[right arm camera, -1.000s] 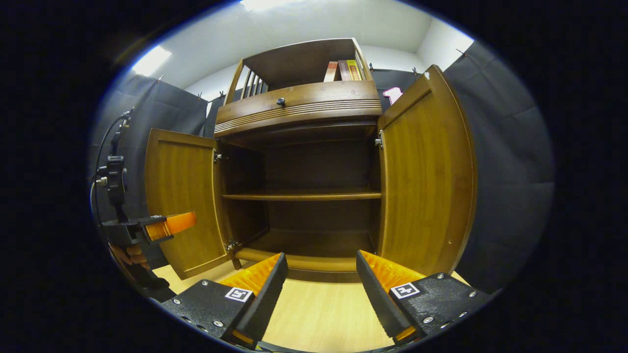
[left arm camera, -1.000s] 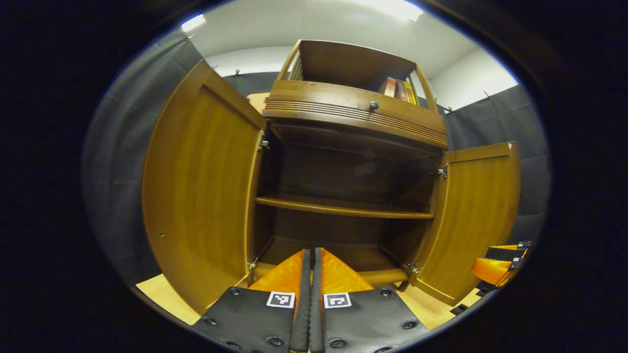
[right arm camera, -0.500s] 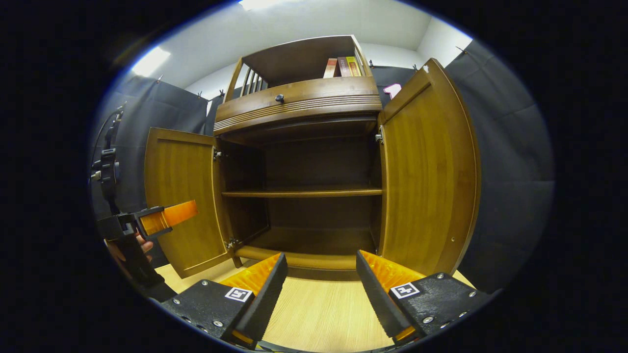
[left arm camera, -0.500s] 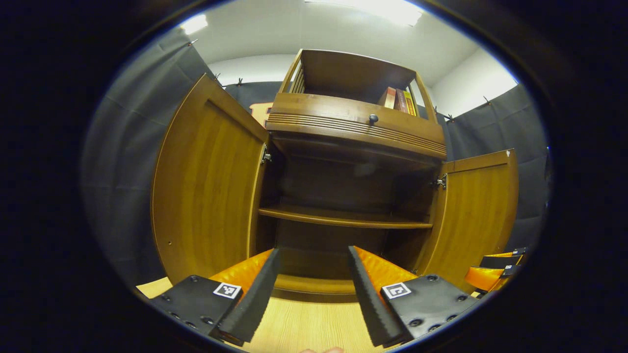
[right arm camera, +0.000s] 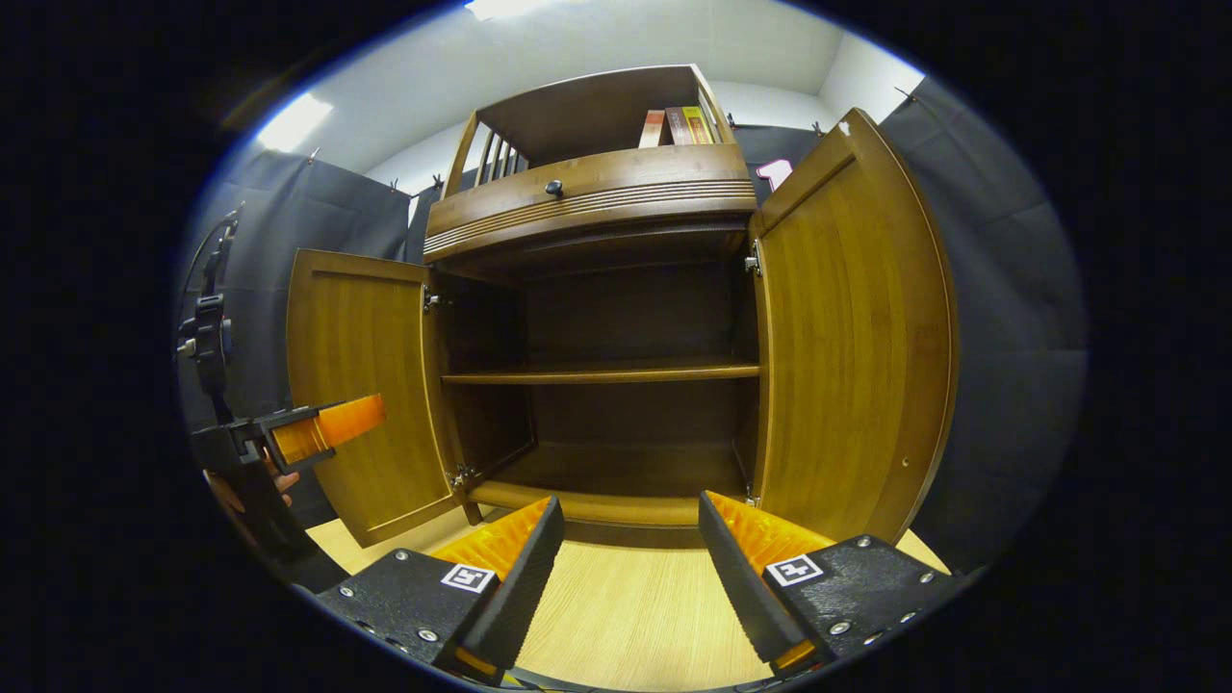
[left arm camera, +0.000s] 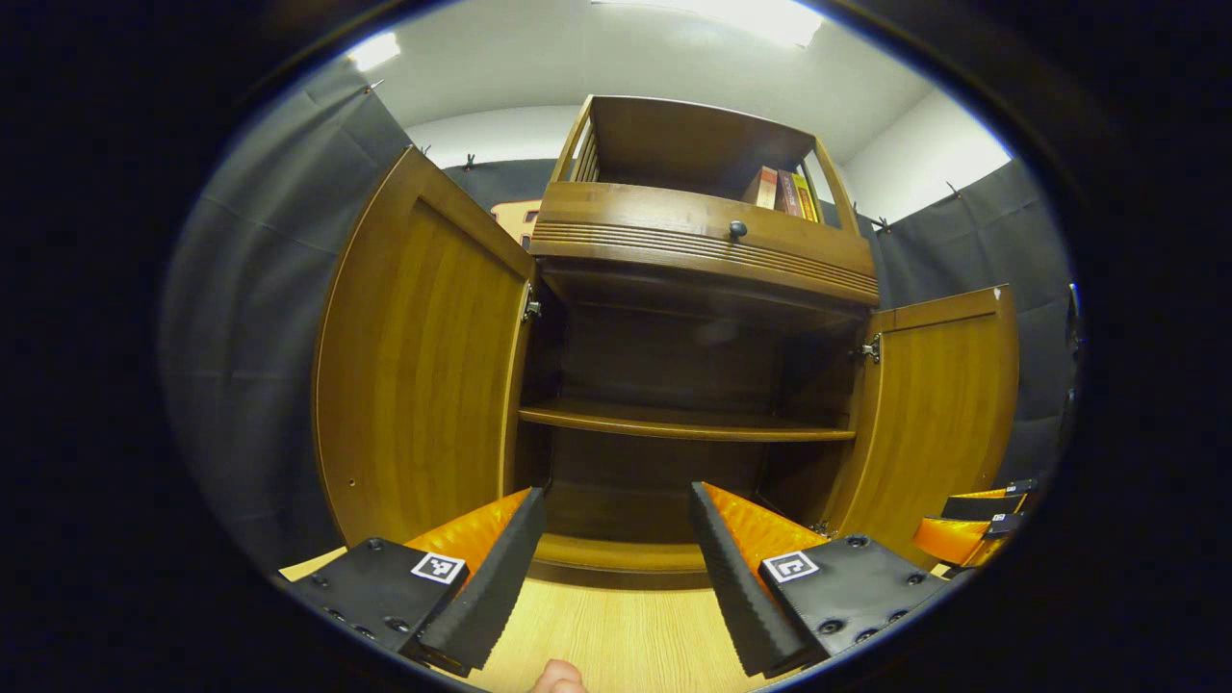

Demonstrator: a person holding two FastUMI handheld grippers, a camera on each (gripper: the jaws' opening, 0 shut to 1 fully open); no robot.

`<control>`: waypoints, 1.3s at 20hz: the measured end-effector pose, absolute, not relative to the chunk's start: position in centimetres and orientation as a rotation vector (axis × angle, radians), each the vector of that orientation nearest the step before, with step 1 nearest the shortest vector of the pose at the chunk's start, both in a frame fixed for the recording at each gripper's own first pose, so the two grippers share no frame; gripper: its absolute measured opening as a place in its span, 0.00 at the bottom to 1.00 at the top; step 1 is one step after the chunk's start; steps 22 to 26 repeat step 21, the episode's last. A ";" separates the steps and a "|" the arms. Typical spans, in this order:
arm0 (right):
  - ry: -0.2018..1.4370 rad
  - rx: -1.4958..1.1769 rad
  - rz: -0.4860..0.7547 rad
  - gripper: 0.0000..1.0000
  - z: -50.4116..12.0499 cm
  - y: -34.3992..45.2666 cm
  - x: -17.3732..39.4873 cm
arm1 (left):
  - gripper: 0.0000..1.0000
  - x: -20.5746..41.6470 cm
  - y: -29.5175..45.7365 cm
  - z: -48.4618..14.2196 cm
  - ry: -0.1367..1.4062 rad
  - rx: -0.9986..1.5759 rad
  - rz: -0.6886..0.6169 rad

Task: Open the right door of the double-door shoe cabinet with the right hand, and open the left door with the left hand.

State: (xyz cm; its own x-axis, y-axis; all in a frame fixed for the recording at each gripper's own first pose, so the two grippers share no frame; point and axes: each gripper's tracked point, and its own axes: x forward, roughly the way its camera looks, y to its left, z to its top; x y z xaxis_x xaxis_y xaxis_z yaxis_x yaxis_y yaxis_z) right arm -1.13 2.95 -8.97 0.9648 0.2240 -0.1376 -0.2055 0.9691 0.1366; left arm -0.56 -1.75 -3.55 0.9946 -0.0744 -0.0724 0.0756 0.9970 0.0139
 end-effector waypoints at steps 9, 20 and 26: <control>0.155 0.144 0.214 0.98 -8.8 3.1 -1.0 | 0.97 -0.3 -2.3 -3.0 0.058 0.024 -0.103; 0.167 0.146 0.218 0.87 -9.1 3.6 -1.1 | 0.95 -0.5 -2.4 -3.3 0.073 0.023 -0.105; 0.168 0.146 0.218 0.87 -9.2 3.6 -1.2 | 0.95 -0.6 -2.3 -3.3 0.073 0.026 -0.103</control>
